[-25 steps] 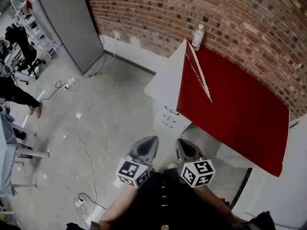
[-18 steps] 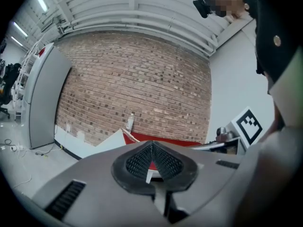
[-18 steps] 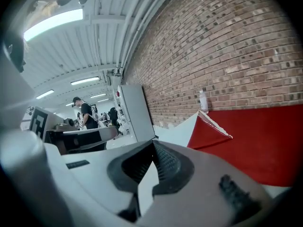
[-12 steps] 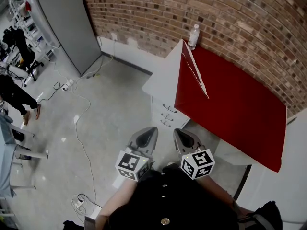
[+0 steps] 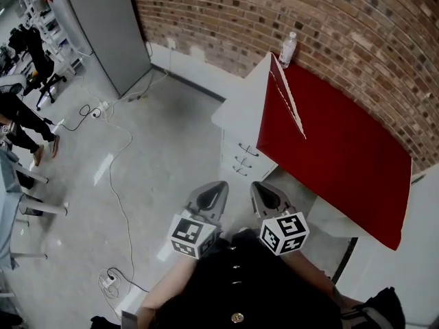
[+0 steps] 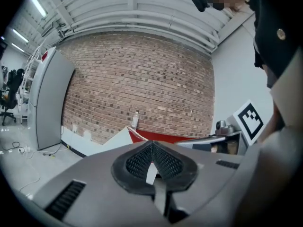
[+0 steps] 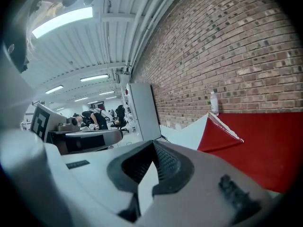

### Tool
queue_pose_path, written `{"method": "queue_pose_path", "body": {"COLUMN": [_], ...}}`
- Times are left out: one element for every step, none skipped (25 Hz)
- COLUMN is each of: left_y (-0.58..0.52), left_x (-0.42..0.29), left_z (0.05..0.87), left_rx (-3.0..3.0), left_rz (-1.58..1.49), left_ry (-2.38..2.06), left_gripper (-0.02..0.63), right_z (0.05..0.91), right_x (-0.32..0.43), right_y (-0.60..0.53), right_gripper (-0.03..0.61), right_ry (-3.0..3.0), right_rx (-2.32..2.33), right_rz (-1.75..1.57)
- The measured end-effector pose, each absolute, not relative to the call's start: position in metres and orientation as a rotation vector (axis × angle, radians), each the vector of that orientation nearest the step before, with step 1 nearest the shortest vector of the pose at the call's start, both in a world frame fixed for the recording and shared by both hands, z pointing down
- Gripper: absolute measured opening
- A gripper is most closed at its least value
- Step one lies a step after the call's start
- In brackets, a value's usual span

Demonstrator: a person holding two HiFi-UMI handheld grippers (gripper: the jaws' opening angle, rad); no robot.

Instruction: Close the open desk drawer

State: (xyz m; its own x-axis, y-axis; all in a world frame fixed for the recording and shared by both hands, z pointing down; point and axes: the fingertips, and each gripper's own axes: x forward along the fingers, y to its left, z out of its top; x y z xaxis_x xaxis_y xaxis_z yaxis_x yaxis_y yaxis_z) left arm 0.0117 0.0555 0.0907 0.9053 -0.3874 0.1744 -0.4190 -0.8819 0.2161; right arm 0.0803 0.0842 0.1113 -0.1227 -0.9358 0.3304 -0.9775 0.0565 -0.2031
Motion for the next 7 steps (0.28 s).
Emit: {"method": "queue_pose_path", "body": {"left_y": [0.056, 0.055, 0.054, 0.053, 0.051, 0.050, 0.048], "left_x": [0.010, 0.009, 0.007, 0.005, 0.003, 0.001, -0.001], "left_z": [0.092, 0.092, 0.093, 0.093, 0.094, 0.095, 0.095], "left_rx": [2.819, 2.813, 2.806, 2.800, 2.795, 2.792, 2.788], "left_rz": [0.192, 0.194, 0.193, 0.191, 0.190, 0.190, 0.189], "left_ry": [-0.611, -0.616, -0.621, -0.628, -0.636, -0.644, -0.653], "left_gripper": [0.009, 0.009, 0.009, 0.009, 0.009, 0.009, 0.009], "right_z": [0.112, 0.114, 0.115, 0.115, 0.116, 0.116, 0.117], "right_x": [0.079, 0.077, 0.076, 0.075, 0.074, 0.073, 0.073], "right_y": [0.084, 0.084, 0.083, 0.083, 0.082, 0.081, 0.080], "right_gripper": [0.011, 0.011, 0.011, 0.011, 0.011, 0.011, 0.011], "right_ry": [-2.201, -2.201, -2.200, -2.199, -2.199, -2.199, -2.200], "right_rx": [2.000, 1.997, 1.993, 1.991, 1.990, 1.989, 1.989], "right_rz": [0.578, 0.577, 0.576, 0.575, 0.574, 0.574, 0.573]}}
